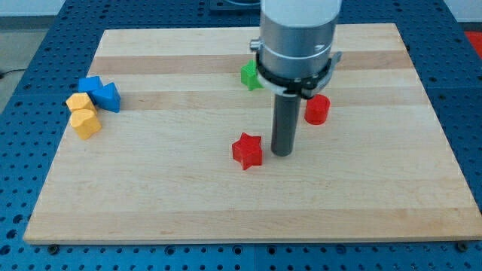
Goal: Push the red star to the bottom left
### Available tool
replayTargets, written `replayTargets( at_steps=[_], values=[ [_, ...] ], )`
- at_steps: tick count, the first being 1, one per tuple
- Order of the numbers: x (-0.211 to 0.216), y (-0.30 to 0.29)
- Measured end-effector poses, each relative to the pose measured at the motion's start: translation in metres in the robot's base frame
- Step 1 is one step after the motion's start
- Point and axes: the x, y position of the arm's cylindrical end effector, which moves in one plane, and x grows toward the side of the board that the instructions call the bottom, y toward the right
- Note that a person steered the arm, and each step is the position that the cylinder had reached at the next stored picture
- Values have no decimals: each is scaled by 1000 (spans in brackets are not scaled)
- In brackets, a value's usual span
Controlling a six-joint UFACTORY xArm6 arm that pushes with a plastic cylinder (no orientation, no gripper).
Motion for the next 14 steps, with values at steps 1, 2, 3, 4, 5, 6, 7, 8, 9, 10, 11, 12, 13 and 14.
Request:
replayTargets(
  at_steps=[1,2,3,4,5,6,7,8,9,10,11,12,13,14],
  values=[
    [-4,-20],
    [-16,-41],
    [-16,-73],
    [-11,-102],
    [-11,-116],
    [-11,-116],
    [-8,-116],
    [-8,-116],
    [-3,-115],
    [10,-115],
    [15,-104],
    [27,-104],
    [45,-109],
    [58,-114]
  ],
)
